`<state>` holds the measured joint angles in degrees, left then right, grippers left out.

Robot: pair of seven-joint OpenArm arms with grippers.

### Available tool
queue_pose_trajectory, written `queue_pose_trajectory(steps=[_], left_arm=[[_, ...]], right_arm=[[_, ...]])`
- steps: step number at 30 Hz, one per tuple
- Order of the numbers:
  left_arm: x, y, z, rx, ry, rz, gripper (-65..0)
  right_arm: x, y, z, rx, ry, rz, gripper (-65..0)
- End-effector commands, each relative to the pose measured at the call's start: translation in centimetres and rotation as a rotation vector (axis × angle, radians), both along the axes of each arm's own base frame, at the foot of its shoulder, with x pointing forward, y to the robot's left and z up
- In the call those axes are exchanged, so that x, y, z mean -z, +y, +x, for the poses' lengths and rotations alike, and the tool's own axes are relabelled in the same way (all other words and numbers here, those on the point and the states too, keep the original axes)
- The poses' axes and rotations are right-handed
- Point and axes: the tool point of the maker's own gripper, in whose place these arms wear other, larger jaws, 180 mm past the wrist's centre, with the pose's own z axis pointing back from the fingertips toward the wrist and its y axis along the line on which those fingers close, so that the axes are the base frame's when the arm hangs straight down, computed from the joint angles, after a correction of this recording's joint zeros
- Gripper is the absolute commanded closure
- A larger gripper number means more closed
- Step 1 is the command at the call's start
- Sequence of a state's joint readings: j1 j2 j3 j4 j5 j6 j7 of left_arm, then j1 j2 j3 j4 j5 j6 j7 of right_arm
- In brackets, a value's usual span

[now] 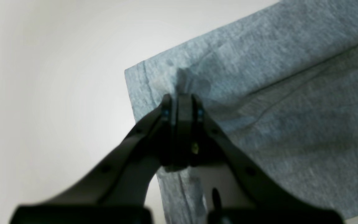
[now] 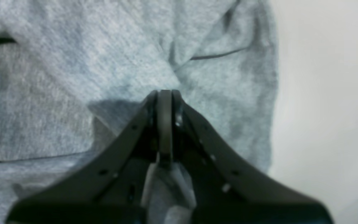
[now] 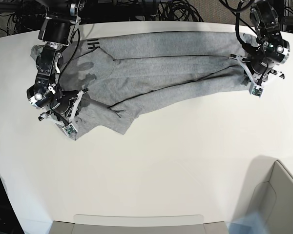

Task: Fold the T-shirt properly
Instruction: 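Hold the hem corners and adjust the right gripper along the shirt edge, then pull both held corners back, stretching the folded shirt into a long strip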

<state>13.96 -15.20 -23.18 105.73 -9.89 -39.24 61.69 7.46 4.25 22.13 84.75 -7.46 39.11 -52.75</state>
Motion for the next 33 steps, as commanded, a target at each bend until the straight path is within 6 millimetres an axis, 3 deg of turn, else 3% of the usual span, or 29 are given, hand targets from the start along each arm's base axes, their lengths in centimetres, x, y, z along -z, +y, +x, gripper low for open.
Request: queue_pose_trajectory(steps=[1, 4, 8, 10, 12, 16, 23, 28, 30, 33], left_arm=[[-0.8, 0.3, 0.6, 0.006, -0.027, 0.014, 0.0], [-0.8, 0.3, 0.6, 0.006, -0.027, 0.014, 0.0], [-0.8, 0.3, 0.6, 0.006, -0.027, 0.014, 0.0], [-0.8, 0.3, 0.6, 0.006, -0.027, 0.014, 0.0], [-0.8, 0.3, 0.6, 0.006, -0.027, 0.014, 0.0], [-0.8, 0.2, 0.6, 0.006, -0.029, 0.011, 0.0], [-0.5, -0.4, 0.5, -0.002, -0.029, -0.009, 0.0], [-0.5, -0.5, 0.5, -0.002, -0.03, -0.01, 0.0], [-0.5, -0.5, 0.5, -0.002, -0.03, -0.01, 0.0], [-0.5, -0.5, 0.5, -0.002, -0.03, -0.01, 0.0]], right_arm=[[-1.9, 0.0, 1.4, -0.017, -0.063, -0.001, 0.0], [-2.2, -0.2, 1.6, -0.014, -0.071, -0.003, -1.3], [-2.2, -0.8, 1.9, 0.041, -0.075, -0.005, -18.3], [-2.1, -0.1, 1.8, -0.016, -0.068, -0.021, -26.4], [-2.1, 0.6, 1.8, -0.04, -0.067, -0.02, -30.3], [-2.2, 0.8, 2.0, -0.042, -0.071, -0.013, -28.9], [0.5, 0.4, 1.6, -0.027, 0.015, 0.008, -28.5], [0.7, 0.5, 1.5, -0.031, 0.022, 0.009, -27.9], [0.7, 0.5, 1.5, -0.034, 0.023, 0.008, -24.1], [0.7, 0.6, 1.5, -0.035, 0.024, 0.007, -12.6]])
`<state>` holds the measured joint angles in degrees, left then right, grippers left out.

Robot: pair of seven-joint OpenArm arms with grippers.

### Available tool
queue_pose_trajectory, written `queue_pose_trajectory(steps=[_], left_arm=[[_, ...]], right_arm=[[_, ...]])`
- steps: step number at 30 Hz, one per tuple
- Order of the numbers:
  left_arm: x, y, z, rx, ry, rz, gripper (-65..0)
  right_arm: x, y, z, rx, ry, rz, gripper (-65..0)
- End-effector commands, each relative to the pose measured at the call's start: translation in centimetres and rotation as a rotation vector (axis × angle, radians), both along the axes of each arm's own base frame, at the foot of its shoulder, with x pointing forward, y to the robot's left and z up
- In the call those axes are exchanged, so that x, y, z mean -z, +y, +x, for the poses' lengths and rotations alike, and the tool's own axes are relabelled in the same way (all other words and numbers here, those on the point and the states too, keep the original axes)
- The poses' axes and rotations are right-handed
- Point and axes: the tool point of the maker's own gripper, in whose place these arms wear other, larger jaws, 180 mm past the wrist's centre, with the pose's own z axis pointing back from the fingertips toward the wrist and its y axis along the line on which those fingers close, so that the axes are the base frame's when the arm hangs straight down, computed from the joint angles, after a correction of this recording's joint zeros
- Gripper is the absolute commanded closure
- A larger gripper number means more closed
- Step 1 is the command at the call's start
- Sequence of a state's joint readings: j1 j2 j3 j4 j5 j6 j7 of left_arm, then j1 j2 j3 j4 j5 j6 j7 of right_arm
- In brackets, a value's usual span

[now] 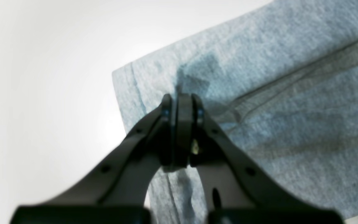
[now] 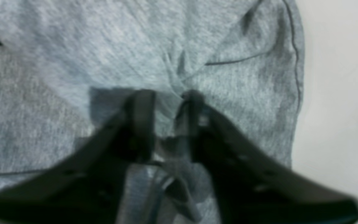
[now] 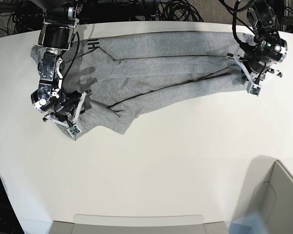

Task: Fold the T-shirt properly
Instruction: 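Pull both held corners back, stretching the folded shirt into a long strip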

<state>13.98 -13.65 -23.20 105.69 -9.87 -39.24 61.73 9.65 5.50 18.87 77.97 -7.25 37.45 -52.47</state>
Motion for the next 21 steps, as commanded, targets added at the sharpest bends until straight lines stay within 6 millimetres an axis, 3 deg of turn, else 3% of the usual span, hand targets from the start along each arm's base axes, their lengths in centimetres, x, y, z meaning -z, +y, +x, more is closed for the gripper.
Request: queue_pose_trajectory(steps=[1, 4, 9, 17, 21], left_arm=[[-1.0, 0.3, 0.7, 0.006, -0.032, 0.016, 0.0], [-1.0, 0.3, 0.7, 0.006, -0.032, 0.016, 0.0], [-1.0, 0.3, 0.7, 0.006, -0.032, 0.017, 0.0], [-1.0, 0.3, 0.7, 0.006, -0.032, 0.017, 0.0], [-1.0, 0.4, 0.7, 0.004, -0.032, 0.017, 0.0]], right_arm=[[-1.5, -0.1, 1.2, -0.016, -0.047, 0.0, -7.9], [-1.6, -0.1, 1.5, -0.015, -0.049, -0.001, 0.0], [-2.0, -0.1, 1.6, -0.018, -0.063, -0.006, 0.0], [-9.5, 0.3, 2.7, -0.045, -0.294, -0.07, 0.0], [-10.5, -0.8, 2.3, -0.025, -0.275, -0.129, 0.0]])
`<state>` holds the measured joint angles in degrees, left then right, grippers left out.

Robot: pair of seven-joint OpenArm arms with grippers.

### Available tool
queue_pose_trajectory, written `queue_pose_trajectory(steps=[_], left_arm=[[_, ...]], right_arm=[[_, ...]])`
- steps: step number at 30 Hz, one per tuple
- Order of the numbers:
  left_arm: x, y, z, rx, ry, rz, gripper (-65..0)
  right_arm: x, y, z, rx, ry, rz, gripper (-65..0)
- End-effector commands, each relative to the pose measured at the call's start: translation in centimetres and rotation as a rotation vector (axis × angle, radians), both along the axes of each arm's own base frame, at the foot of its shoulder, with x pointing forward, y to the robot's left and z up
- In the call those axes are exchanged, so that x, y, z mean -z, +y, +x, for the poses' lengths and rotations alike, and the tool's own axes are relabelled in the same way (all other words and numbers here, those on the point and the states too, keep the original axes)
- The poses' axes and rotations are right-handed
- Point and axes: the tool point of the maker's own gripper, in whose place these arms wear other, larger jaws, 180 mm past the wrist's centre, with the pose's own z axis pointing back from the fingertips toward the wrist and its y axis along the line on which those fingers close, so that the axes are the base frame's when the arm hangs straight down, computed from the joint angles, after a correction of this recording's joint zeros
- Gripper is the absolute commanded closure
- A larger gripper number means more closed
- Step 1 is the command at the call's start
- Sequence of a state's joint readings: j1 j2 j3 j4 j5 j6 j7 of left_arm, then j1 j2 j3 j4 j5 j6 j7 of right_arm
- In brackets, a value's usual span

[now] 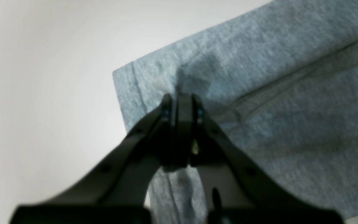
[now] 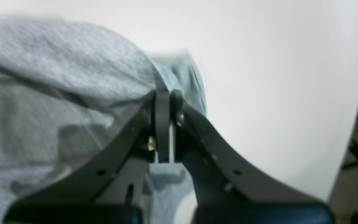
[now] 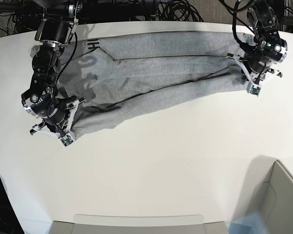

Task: Fold the T-shirt properly
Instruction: 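Pull both held corners back, stretching the folded shirt into a long strip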

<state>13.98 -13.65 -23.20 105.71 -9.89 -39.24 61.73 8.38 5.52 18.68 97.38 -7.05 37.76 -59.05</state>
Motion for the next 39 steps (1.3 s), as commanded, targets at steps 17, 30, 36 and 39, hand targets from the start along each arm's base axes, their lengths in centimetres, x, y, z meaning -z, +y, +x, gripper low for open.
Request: queue_pose_trajectory(steps=[17, 30, 36, 39], left_arm=[[-1.7, 0.5, 0.7, 0.006, -0.05, 0.031, 0.0], [-1.7, 0.6, 0.6, 0.006, -0.048, 0.034, 0.0], [-1.0, 0.6, -0.5, 0.007, -0.017, 0.033, 0.0], [-1.0, 0.6, -0.5, 0.007, -0.017, 0.033, 0.0]], right_arm=[[-7.2, -4.3, -2.6, 0.083, -0.065, -0.257, 0.0], [-3.2, -6.5, -8.2, 0.077, 0.117, -0.367, 0.0], [-1.2, -6.7, -10.5, 0.065, 0.192, -0.376, 0.0], [-0.6, -7.3, -11.6, 0.054, 0.226, -0.401, 0.0]])
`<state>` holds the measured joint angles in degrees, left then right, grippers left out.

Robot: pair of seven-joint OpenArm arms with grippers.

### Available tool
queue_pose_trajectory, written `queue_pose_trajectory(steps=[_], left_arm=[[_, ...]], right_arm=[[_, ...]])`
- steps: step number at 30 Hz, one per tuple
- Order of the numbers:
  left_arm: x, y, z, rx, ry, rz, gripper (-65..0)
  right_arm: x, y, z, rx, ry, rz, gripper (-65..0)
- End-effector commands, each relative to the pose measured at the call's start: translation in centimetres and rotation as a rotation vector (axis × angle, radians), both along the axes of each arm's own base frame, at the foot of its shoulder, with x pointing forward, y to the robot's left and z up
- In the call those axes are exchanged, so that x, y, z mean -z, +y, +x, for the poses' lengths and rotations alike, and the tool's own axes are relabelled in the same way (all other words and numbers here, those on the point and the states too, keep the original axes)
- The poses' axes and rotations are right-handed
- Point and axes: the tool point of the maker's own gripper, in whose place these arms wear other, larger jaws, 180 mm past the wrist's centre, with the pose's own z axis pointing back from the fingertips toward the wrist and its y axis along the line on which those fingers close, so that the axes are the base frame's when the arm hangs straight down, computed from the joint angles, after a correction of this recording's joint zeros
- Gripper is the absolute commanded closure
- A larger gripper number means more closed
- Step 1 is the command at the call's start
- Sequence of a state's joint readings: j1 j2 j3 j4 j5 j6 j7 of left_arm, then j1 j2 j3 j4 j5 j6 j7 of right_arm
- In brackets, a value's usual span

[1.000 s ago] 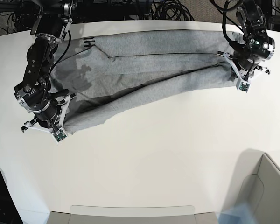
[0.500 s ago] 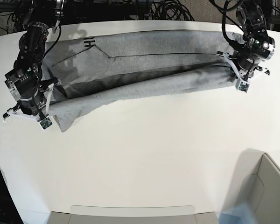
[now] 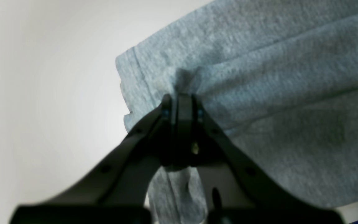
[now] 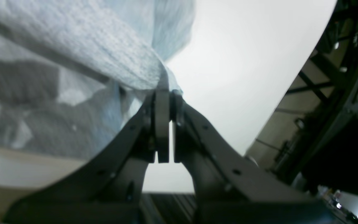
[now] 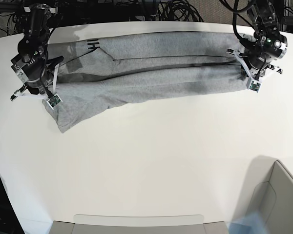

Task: Fold the T-shirt properly
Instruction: 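Pull both held corners back, stretching the folded shirt into a long strip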

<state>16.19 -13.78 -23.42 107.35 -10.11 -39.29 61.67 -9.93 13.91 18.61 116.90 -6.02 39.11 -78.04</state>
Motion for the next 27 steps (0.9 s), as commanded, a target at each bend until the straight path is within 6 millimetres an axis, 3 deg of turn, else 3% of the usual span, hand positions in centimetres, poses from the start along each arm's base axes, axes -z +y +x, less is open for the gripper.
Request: queue_pose_trajectory(steps=[1, 11, 27], left_arm=[[-0.9, 0.6, 0.5, 0.0, -0.028, 0.023, 0.0], [-0.6, 0.5, -0.1, 0.0, -0.011, 0.021, 0.0], [0.4, 0.6, -2.7, 0.005, 0.046, 0.03, 0.0]], right_arm=[[-0.8, -0.6, 0.1, -0.009, -0.01, -0.037, 0.0], [0.7, -1.6, -2.4, -0.025, 0.076, -0.078, 0.0], [1.7, 1.3, -2.2, -0.133, 0.116, -0.174, 0.0]])
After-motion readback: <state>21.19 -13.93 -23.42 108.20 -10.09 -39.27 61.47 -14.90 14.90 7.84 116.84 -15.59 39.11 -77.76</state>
